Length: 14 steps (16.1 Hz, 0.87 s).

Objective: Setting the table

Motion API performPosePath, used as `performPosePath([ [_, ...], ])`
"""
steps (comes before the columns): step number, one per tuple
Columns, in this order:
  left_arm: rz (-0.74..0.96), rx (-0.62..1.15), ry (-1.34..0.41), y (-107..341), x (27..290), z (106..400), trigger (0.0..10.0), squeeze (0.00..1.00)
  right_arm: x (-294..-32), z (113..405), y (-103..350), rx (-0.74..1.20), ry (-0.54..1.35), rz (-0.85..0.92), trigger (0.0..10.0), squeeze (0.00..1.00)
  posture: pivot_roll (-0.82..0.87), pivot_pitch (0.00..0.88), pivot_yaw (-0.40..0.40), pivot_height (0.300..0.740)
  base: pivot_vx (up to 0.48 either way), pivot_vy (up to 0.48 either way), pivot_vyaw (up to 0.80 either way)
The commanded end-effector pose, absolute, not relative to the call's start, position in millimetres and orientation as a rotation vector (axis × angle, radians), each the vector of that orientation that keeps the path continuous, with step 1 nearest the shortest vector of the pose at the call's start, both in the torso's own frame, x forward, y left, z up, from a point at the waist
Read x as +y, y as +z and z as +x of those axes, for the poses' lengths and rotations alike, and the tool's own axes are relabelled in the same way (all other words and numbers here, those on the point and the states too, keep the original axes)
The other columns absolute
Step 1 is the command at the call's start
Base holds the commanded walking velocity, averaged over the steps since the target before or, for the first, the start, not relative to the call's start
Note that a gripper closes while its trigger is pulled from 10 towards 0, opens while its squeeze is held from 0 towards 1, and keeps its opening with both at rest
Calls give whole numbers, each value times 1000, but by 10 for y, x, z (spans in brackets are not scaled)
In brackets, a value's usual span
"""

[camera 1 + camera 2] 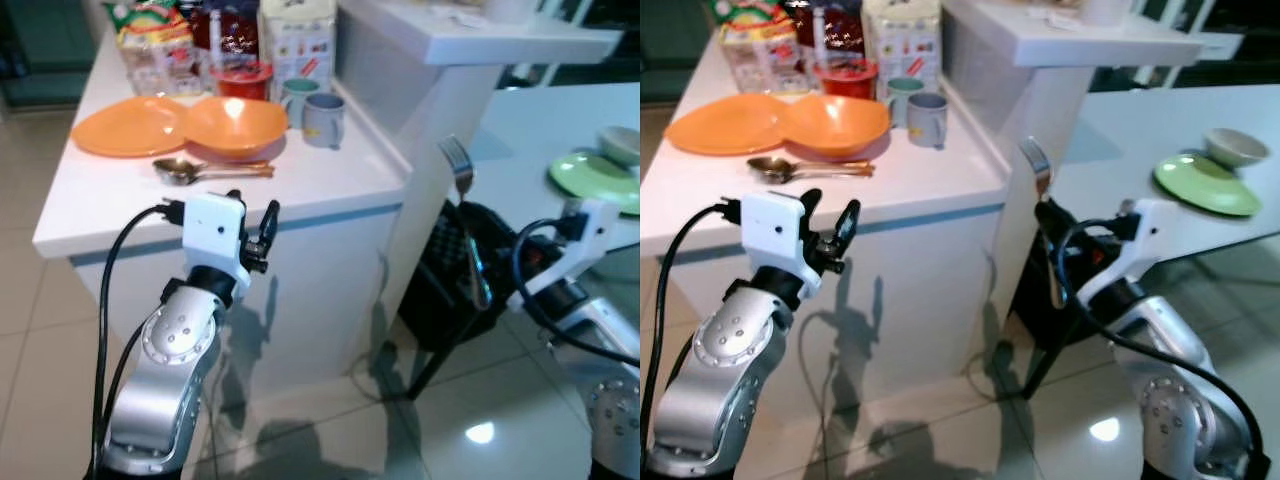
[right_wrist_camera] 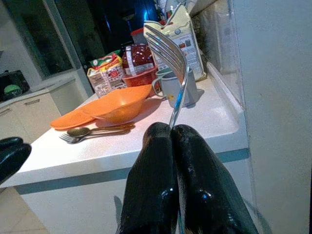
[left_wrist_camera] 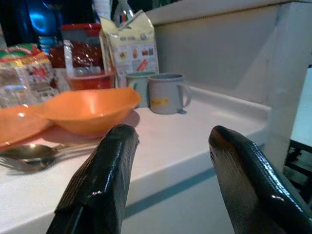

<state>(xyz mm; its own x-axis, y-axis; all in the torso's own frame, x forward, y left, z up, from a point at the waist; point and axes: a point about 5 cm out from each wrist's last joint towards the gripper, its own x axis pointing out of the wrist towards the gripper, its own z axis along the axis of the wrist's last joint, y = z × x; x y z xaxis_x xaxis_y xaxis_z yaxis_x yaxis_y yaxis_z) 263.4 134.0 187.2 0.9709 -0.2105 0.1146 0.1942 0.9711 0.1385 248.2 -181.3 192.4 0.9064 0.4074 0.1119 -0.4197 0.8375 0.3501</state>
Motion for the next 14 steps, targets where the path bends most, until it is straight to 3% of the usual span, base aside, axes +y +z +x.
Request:
performPosePath([
  [1,134,-134,-191,1900,1341,2642,10000,0,-1848,2500,1942,-46,417,361,10000,0,33,0,-74,740,0,-480,0],
  [14,160,-137,-173,1948,1337,2720,10000,0,-1955,2667,1927,-69,328,312,10000,0,44,0,-59,740,0,-480,0],
])
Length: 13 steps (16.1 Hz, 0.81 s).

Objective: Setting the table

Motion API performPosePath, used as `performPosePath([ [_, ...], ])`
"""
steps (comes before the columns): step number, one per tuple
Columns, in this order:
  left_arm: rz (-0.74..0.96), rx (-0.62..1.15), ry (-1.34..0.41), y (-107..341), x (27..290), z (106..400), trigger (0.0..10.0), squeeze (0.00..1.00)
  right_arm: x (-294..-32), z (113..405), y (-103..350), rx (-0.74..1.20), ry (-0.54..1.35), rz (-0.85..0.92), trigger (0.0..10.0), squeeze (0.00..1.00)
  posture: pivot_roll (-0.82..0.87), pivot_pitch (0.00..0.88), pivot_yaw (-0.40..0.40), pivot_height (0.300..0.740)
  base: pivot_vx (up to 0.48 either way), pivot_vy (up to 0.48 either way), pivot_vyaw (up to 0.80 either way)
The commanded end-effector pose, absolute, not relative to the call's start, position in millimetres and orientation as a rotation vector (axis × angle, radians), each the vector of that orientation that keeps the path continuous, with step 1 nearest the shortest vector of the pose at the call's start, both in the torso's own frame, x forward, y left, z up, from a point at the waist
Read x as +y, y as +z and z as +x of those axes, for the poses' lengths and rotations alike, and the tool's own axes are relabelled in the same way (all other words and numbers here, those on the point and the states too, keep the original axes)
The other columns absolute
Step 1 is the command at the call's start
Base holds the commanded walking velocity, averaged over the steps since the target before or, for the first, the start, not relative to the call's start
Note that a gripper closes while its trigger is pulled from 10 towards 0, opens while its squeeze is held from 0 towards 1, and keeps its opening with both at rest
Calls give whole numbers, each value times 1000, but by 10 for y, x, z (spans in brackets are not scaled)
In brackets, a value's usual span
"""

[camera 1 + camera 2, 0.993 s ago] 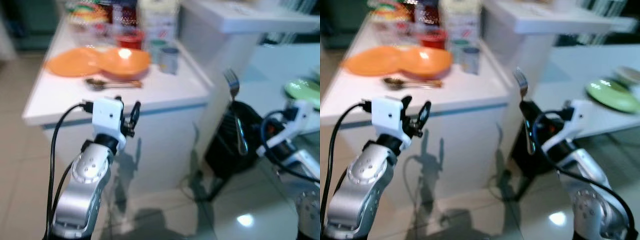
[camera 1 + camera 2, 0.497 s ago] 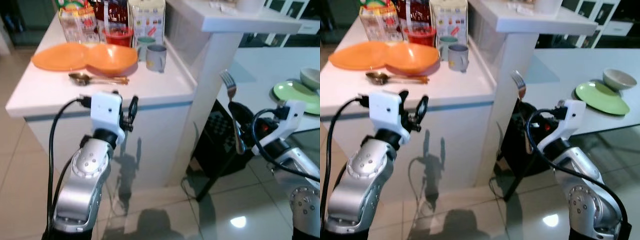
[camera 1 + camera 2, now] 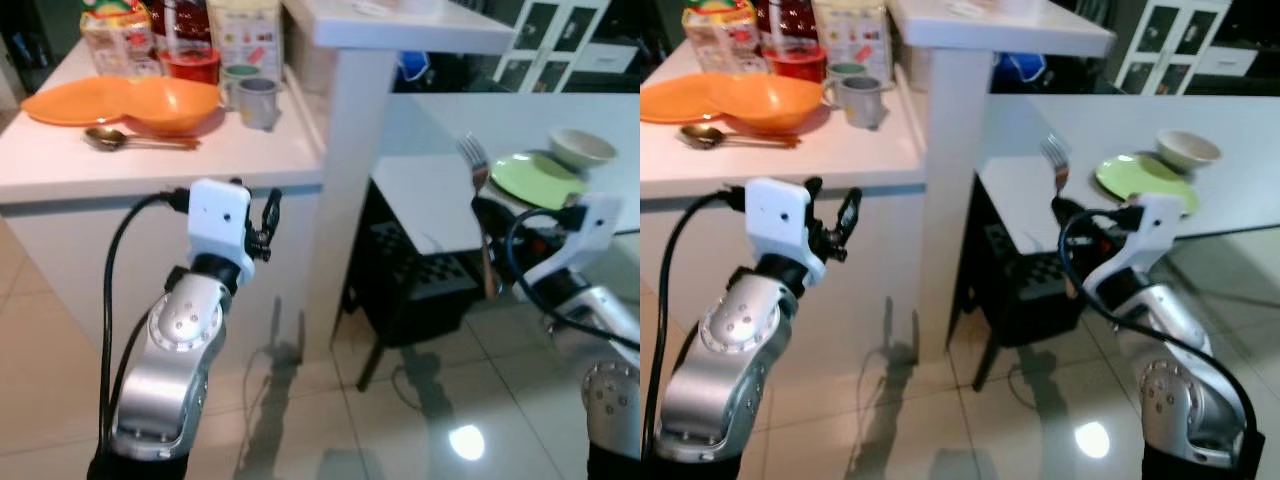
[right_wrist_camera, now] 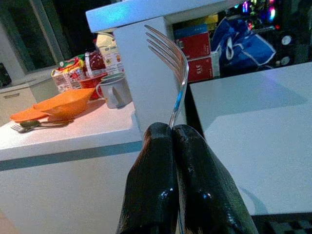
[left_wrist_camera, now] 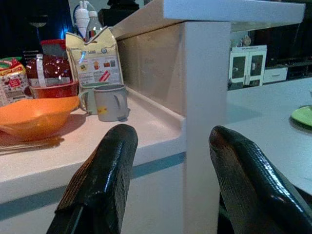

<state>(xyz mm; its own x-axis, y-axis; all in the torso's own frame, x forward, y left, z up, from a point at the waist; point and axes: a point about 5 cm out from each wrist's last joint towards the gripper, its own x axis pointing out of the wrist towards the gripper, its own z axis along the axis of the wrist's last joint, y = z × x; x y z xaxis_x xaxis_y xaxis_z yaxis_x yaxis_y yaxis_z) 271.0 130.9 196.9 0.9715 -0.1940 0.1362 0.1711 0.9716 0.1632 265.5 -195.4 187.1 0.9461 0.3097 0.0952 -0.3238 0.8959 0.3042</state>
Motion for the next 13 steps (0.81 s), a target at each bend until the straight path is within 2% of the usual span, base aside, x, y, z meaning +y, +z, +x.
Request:
performPosePath([
  [1,159,-137,-173,1948,1339,2723,10000,0,-1957,2670,1930,-70,326,311,10000,0,43,0,-57,740,0,-480,0],
  [4,157,-135,-176,1945,1328,2727,10000,0,-1984,2663,1904,-68,314,290,10000,0,39,0,-51,740,0,-480,0],
  [5,114,-118,-187,1934,1315,2734,10000,0,-1991,2660,1905,-71,309,291,10000,0,36,0,-48,740,0,0,0],
  [7,54,-71,-203,1901,1309,2754,10000,0,-2000,2654,1906,-74,302,291,10000,0,33,0,-44,740,0,480,0],
  [9,81,-85,-177,1917,1342,2770,10000,0,-2009,2651,1908,-78,290,289,10000,0,31,0,-41,740,0,480,0],
  [13,100,-87,-174,1915,1352,2774,10000,0,-2047,2671,1899,-72,259,293,10000,0,32,0,-39,740,0,0,0],
])
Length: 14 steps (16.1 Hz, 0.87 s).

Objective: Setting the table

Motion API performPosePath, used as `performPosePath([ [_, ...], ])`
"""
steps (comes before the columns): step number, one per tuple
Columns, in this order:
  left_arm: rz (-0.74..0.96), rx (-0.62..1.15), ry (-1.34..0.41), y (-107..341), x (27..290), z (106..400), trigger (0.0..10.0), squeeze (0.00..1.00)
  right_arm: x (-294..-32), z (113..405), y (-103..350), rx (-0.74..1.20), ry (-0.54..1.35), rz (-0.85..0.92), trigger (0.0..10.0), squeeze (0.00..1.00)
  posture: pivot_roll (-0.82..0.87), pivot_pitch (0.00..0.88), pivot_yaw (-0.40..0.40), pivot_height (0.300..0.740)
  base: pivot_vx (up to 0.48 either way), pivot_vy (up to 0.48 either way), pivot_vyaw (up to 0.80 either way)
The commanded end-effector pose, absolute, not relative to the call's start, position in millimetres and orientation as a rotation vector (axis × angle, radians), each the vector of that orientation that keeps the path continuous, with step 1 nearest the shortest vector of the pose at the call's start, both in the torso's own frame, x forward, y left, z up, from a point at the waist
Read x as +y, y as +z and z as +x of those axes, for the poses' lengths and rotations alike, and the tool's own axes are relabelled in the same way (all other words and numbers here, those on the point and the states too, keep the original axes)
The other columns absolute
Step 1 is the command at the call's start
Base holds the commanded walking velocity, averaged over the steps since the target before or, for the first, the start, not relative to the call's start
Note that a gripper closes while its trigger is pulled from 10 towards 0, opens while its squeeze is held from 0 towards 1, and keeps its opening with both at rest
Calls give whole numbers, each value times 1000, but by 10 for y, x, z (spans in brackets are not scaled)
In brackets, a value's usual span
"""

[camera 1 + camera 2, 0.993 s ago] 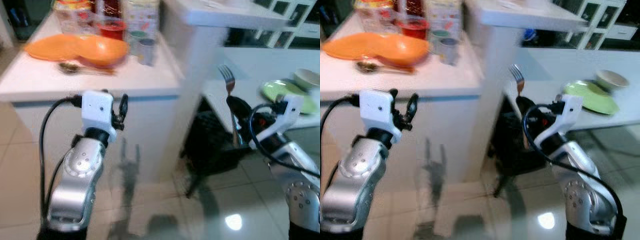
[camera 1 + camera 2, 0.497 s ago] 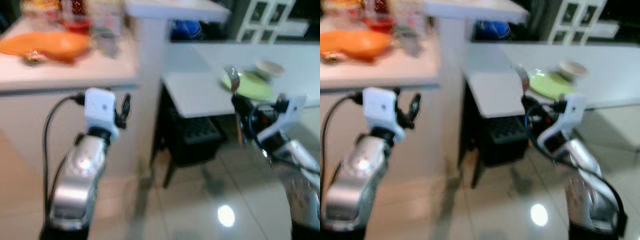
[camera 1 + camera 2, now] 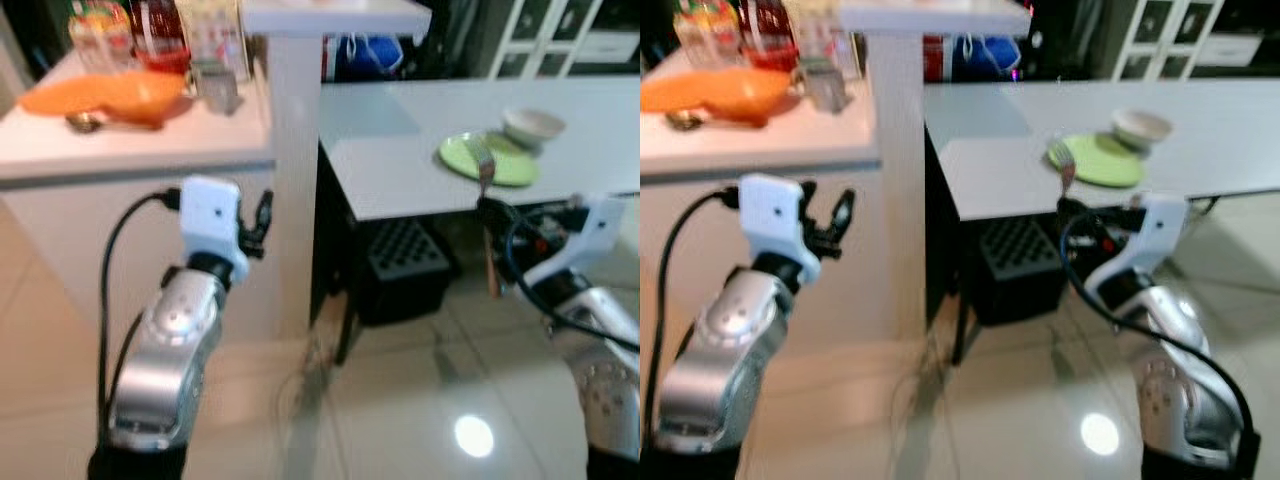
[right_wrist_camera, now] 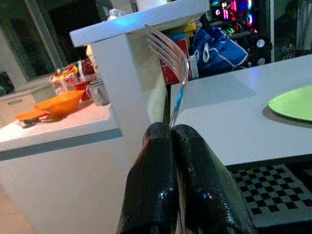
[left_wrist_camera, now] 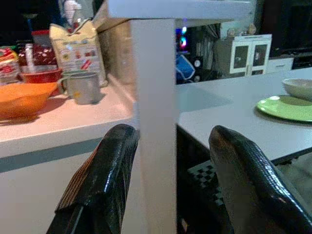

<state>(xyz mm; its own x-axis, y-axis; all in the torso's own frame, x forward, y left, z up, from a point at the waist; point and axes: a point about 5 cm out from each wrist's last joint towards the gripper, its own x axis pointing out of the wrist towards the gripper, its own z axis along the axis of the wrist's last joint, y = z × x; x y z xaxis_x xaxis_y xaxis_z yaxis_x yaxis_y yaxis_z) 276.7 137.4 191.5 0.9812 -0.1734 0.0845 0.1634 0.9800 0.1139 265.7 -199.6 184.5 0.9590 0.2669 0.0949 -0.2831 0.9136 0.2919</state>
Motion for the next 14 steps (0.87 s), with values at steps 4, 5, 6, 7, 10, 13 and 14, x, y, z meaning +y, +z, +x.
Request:
performPosePath([
  [4,117,-127,-177,1941,1360,2771,10000,0,-2069,2683,1895,-69,243,308,10000,0,30,0,-36,740,0,0,0],
  [5,112,-129,-174,1944,1369,2771,10000,0,-2072,2683,1901,-72,241,310,10000,0,29,0,-34,740,0,0,0],
  [6,108,-130,-174,1949,1372,2772,10000,0,-2077,2683,1911,-76,240,312,10000,0,27,0,-33,740,266,0,-581],
  [7,106,-131,-176,1951,1366,2768,10000,0,-2081,2682,1913,-77,238,313,10000,0,27,0,-33,740,266,0,-594],
  [10,102,-135,-185,1952,1349,2764,10000,0,-2111,2681,1921,-83,227,311,10000,0,26,0,-32,740,280,0,-577],
  [13,101,-134,-191,1955,1342,2768,10000,0,-2130,2685,1925,-85,216,310,10000,0,24,0,-29,740,305,0,0],
  [14,101,-135,-193,1956,1339,2770,10000,0,-2134,2685,1926,-86,215,309,10000,0,23,0,-27,740,319,0,0],
])
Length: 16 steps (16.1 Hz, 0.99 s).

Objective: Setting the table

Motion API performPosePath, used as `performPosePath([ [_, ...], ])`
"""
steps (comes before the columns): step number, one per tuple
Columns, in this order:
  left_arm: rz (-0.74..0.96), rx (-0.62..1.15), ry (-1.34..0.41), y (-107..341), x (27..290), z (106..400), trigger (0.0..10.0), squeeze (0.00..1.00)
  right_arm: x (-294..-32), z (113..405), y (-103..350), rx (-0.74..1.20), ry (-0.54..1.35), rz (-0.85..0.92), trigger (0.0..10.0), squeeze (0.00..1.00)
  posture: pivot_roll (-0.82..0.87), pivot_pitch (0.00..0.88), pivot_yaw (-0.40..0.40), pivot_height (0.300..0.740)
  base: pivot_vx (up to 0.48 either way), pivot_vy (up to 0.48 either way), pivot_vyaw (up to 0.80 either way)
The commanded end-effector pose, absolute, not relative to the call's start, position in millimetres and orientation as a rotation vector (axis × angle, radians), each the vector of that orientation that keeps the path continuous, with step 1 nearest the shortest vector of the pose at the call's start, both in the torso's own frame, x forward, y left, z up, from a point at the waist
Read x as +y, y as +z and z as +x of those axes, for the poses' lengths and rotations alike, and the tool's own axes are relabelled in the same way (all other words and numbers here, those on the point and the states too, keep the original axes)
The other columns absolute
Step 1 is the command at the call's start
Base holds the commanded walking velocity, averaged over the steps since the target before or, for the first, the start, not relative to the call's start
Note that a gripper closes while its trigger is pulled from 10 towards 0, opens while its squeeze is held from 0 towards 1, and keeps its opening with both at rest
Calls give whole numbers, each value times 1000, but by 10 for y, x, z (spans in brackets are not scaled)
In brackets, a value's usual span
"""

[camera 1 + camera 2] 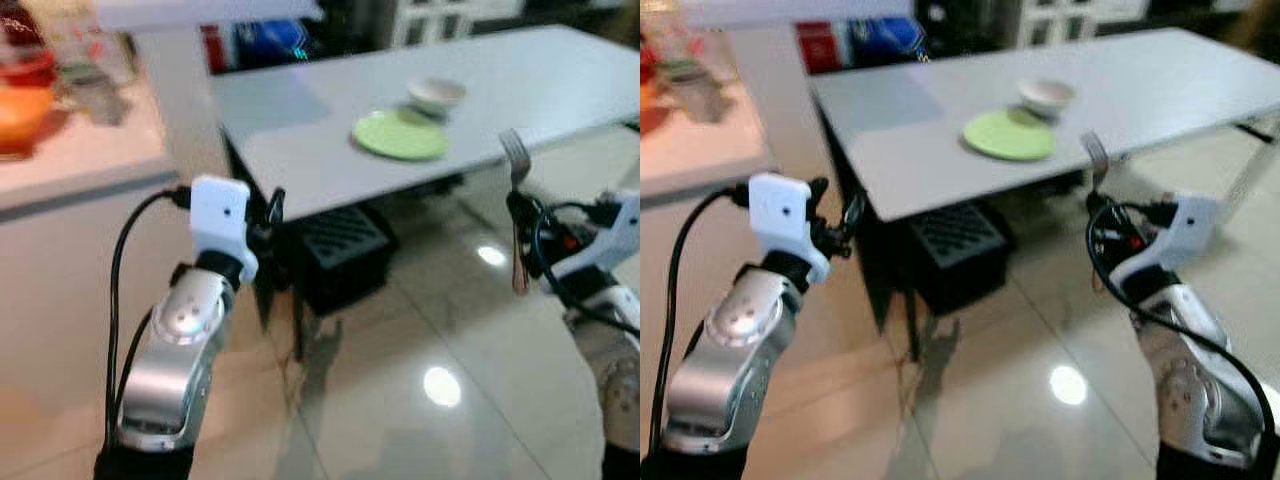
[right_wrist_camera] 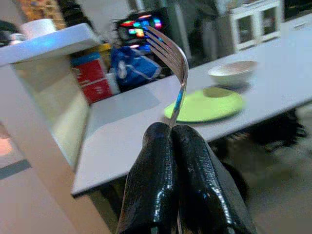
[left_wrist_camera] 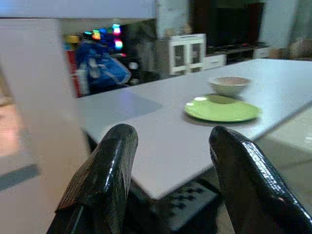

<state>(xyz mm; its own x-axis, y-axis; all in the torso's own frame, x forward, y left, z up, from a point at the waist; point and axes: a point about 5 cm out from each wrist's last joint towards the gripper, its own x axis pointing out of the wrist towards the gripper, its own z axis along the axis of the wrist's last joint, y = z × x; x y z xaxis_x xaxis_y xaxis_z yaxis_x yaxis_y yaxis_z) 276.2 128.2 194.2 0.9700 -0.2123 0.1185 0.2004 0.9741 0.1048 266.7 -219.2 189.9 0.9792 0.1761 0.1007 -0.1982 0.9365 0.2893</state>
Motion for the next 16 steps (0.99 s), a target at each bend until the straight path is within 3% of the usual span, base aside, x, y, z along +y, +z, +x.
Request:
performPosePath([
  [1,100,-136,-195,1960,1336,2771,10000,0,-2136,2686,1928,-86,213,308,10000,0,23,0,-27,740,322,0,0],
  [16,99,-140,-193,1969,1336,2791,10000,0,-2141,2779,1960,-74,267,252,10000,0,26,0,-31,740,328,0,0],
])
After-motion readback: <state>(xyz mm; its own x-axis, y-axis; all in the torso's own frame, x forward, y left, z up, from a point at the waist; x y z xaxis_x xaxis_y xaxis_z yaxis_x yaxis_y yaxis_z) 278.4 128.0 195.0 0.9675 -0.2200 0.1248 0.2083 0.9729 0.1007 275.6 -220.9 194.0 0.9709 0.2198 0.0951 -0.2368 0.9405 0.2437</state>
